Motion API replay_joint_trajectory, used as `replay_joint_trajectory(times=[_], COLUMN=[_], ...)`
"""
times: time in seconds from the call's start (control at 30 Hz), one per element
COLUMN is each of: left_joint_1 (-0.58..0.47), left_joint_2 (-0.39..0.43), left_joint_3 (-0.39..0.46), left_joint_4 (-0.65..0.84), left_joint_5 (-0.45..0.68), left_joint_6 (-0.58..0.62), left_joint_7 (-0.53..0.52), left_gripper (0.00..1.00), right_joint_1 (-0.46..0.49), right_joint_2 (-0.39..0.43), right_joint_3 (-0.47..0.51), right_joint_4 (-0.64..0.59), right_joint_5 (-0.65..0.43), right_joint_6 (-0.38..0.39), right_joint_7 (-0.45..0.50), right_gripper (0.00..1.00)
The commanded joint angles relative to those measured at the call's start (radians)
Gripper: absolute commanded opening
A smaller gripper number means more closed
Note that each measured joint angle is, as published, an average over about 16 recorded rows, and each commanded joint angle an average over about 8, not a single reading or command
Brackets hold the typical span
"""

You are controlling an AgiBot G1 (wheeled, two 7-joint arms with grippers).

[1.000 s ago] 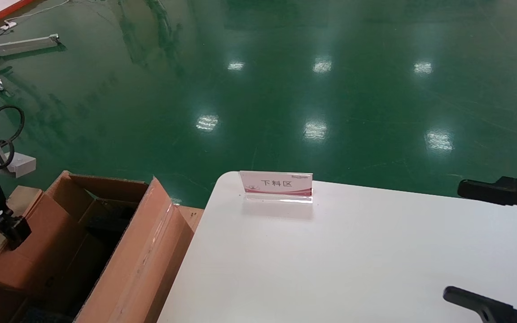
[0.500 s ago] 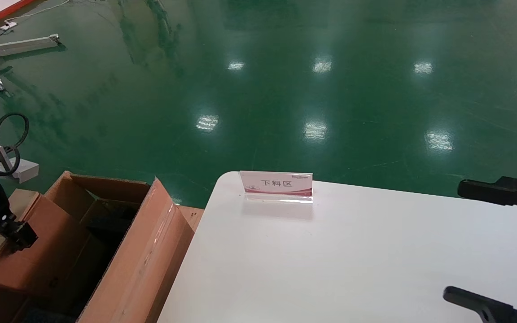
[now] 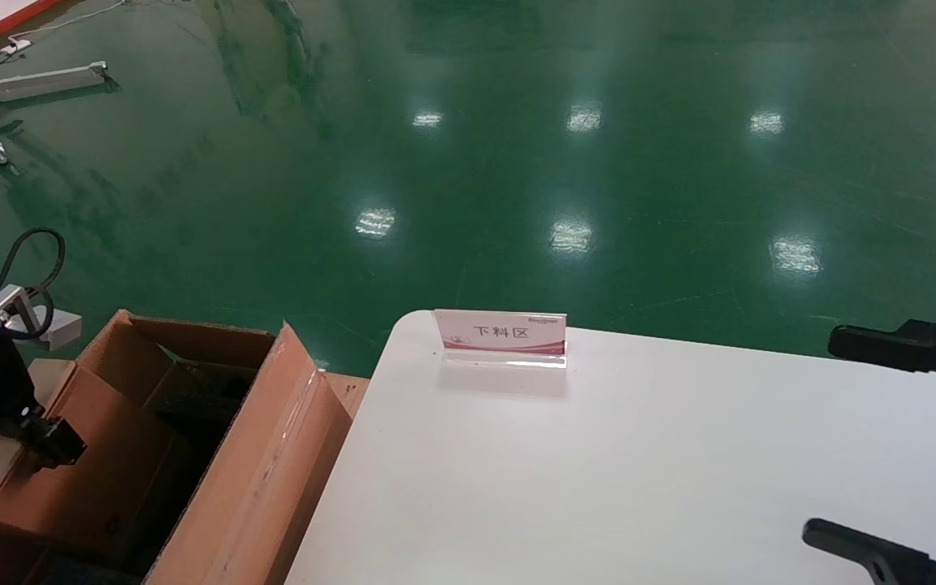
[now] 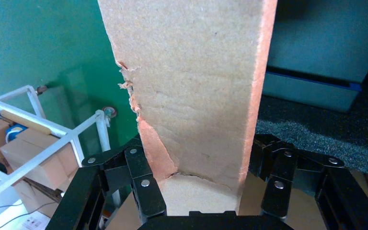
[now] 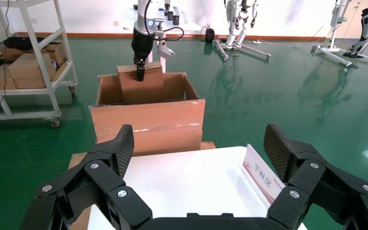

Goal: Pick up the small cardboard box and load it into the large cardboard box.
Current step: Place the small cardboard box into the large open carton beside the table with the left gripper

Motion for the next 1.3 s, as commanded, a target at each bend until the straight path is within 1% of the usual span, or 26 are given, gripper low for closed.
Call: replay_joint_trajectory(times=[0.03,0.3,0.33,0.57,0.6,1.3], left_joint_1=[0.017,0.084,0.092,0.132,0.136,0.158], left_joint_2=[0.002,0.017,0.019,0.034,0.035,0.044], left_joint_3=[-0.004,-0.02,-0.022,-0.031,-0.032,-0.037], left_joint_4=[0.01,0.063,0.07,0.109,0.112,0.132], left_joint_5=[-0.005,-0.021,-0.022,-0.027,-0.027,-0.03], left_joint_6=[-0.004,-0.015,-0.017,-0.023,-0.023,-0.026], left_joint_7=[-0.002,0.003,0.006,0.022,0.024,0.034], left_gripper=[0.0,0.0,0.04,0.91,1.0,1.0], right_joint_1=[0.0,0.0,0.0,0.0,0.0,0.0], right_joint_2=[0.0,0.0,0.0,0.0,0.0,0.0], right_joint_3=[0.0,0.0,0.0,0.0,0.0,0.0], right_joint_4=[0.0,0.0,0.0,0.0,0.0,0.0], right_joint_5=[0.0,0.0,0.0,0.0,0.0,0.0], right_joint_6=[0.0,0.0,0.0,0.0,0.0,0.0], right_joint_7=[0.0,0.0,0.0,0.0,0.0,0.0], right_gripper=[1.0,1.0,1.0,1.0,1.0,1.0])
